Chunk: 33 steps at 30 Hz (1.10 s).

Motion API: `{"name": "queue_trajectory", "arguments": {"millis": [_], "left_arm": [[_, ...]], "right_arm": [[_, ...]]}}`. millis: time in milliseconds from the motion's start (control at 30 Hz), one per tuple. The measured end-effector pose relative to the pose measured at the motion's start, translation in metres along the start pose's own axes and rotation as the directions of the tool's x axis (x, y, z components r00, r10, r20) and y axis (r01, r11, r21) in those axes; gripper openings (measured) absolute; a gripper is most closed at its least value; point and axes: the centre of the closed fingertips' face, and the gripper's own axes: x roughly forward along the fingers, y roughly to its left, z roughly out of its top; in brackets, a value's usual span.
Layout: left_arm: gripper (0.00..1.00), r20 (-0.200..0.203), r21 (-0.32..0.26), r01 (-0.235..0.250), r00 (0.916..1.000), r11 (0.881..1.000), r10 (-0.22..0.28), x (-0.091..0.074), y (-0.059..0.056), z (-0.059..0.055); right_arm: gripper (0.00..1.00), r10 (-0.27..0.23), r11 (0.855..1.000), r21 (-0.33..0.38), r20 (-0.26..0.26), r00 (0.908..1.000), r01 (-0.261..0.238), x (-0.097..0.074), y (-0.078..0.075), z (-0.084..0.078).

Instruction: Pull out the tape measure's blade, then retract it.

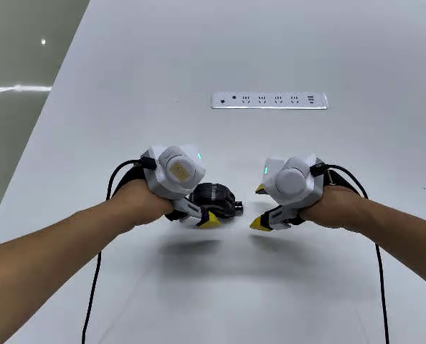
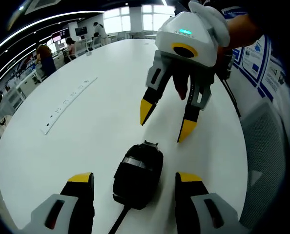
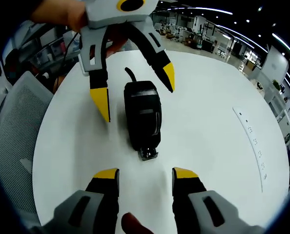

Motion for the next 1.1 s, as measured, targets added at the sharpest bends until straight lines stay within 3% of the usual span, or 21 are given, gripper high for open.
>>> {"name": "queue_trajectory", "arguments": {"millis": [67, 767, 1100], "left_arm": [[0.6, 0.008, 0.005, 0.004, 1.0, 1.0, -0.004, 0.0, 0.001, 0.001], [0.52, -0.02, 0.12, 0.078, 0.9969, 0.99, -0.076, 0.005, -0.003, 0.0], [0.47, -0.051, 0.176, 0.094, 0.9949, 0.98, -0.086, 0.009, -0.007, -0.005]], "right_arm": [[0.43, 0.004, 1.0, -0.003, -0.001, 1.0, -0.004, 0.002, -0.001, 0.0], [0.29, 0.045, 0.997, -0.071, 0.018, 0.9988, -0.043, 0.017, -0.003, 0.012], [0.24, 0.057, 0.995, -0.078, 0.017, 0.9982, -0.056, 0.022, -0.003, 0.013]]}}
